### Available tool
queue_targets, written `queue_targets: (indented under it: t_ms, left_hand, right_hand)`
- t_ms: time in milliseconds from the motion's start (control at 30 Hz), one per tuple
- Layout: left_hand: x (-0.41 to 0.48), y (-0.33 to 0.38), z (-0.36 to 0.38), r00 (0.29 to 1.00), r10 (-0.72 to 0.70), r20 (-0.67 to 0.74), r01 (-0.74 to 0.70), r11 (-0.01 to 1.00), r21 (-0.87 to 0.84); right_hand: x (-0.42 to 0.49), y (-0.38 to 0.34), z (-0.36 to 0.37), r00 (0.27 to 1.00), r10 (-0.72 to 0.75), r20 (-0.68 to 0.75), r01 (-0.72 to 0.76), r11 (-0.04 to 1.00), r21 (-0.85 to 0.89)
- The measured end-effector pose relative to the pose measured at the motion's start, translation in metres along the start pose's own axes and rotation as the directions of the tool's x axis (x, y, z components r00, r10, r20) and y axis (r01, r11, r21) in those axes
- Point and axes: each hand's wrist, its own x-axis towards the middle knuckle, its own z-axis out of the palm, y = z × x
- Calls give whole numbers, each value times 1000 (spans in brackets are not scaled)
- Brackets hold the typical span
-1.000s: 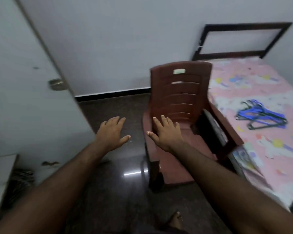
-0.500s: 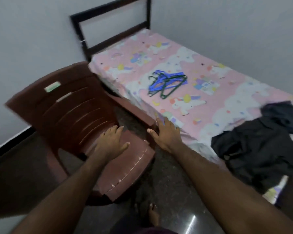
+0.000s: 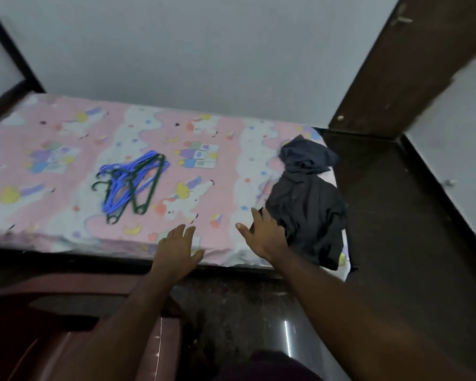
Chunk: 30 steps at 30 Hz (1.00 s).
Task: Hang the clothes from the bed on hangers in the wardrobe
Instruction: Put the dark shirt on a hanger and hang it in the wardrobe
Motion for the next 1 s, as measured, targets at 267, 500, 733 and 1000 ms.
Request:
queue_targets:
  t_ms: [267, 500, 733, 1000]
  left_hand:
    - [82, 31, 4, 989, 116, 96, -120, 992, 35]
    - [163, 80, 16, 981, 122, 149, -128, 991, 31]
    - [242, 138, 31, 975, 40, 219, -39, 999, -10]
    - [306, 171, 35, 978, -96, 186, 124, 982, -145]
  right_hand:
    - [44, 58, -7, 965, 261, -33, -256, 961, 107]
    - [131, 118, -24, 940, 339, -28, -323, 916, 239]
    - [245, 176, -37, 934, 353, 60, -354, 886, 300]
    - [353, 218, -42, 948, 292, 124, -307, 944, 124]
